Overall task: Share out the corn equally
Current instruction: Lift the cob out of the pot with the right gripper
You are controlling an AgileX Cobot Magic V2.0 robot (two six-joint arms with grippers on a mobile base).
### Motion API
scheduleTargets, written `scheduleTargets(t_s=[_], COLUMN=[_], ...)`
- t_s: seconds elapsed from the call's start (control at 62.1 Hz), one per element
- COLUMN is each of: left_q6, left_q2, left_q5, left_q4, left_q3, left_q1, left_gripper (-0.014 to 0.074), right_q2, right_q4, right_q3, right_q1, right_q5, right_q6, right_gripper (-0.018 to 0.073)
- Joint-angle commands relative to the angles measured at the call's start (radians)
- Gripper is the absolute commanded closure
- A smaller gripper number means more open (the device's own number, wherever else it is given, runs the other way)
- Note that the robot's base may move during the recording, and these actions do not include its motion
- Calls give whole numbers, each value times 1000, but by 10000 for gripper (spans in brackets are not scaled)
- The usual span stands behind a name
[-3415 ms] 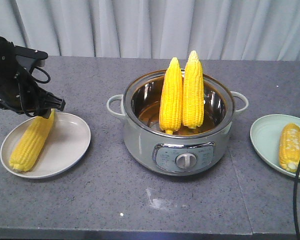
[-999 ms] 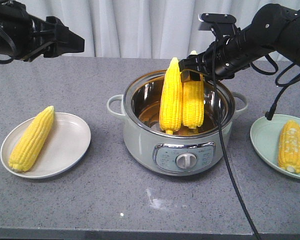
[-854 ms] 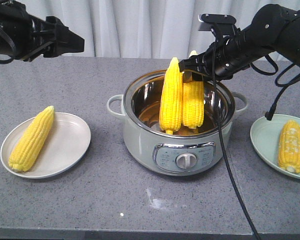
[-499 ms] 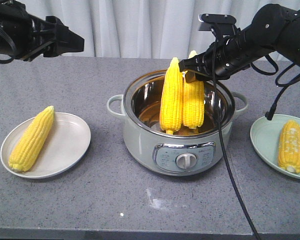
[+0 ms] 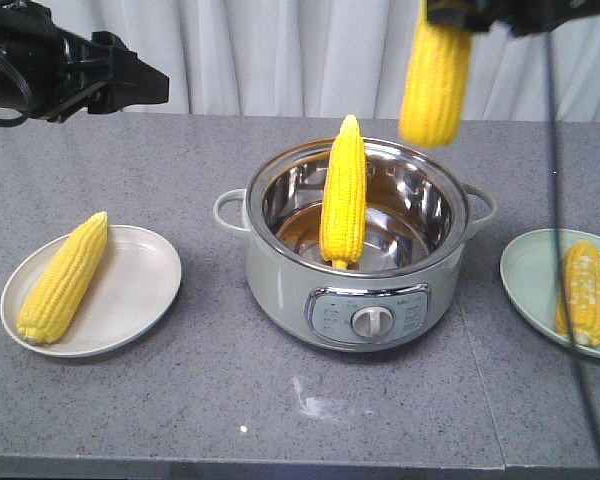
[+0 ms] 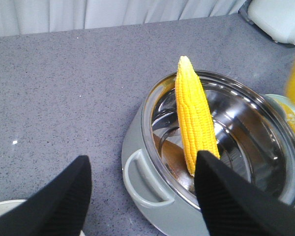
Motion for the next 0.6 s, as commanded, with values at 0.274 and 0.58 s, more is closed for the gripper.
scheduleTargets(t_s=[0.274,0.58], left_q6=[-11,-12], left_q2=[-3,154], left_q5=[-181,-248], left_q4=[-62,-61], left_q3=[-32,-196], left_q1=[-167,-355], left_gripper=[147,147], right_q2=[-298,-310], right_q4=[-165,-258], right_q3=[-29,-29], right_q1=[-3,-3], right_q5=[-66,0], right_q6=[13,59], right_gripper=[566,565])
